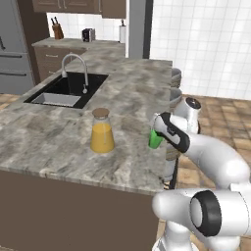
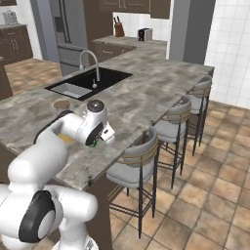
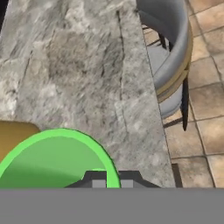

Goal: Place the pitcher and cup on the dining counter for serving.

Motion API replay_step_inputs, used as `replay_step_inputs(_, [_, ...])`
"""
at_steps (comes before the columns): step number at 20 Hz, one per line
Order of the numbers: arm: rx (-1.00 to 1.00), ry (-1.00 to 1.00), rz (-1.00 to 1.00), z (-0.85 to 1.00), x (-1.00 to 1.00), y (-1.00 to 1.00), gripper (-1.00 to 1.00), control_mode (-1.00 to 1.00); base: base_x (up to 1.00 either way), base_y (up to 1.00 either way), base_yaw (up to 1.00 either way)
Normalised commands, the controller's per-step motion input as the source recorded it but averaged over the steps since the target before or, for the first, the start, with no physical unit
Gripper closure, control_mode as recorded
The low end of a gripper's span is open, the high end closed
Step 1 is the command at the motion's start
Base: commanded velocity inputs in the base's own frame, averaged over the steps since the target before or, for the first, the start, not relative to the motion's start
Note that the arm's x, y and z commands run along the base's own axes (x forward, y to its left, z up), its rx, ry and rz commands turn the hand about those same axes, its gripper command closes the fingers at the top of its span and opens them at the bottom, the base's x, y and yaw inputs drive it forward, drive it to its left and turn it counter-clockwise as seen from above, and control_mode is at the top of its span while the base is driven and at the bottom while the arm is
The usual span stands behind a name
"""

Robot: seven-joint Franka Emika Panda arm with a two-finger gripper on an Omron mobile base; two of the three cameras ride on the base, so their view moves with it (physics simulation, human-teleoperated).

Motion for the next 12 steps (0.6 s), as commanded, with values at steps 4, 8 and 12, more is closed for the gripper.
replay_step_inputs(4, [0.0,0.0,0.0,-0.03,0.2,0.0,1.0,-1.0,0.0,0.0,0.0])
replay_step_inputs(8, [-0.03,0.0,0.0,-0.13,0.66,0.0,1.0,-1.0,0.0,0.0,0.0])
replay_step_inputs(12, [-0.02,0.01,0.0,-0.21,0.66,0.0,1.0,-1.0,0.0,0.0,0.0])
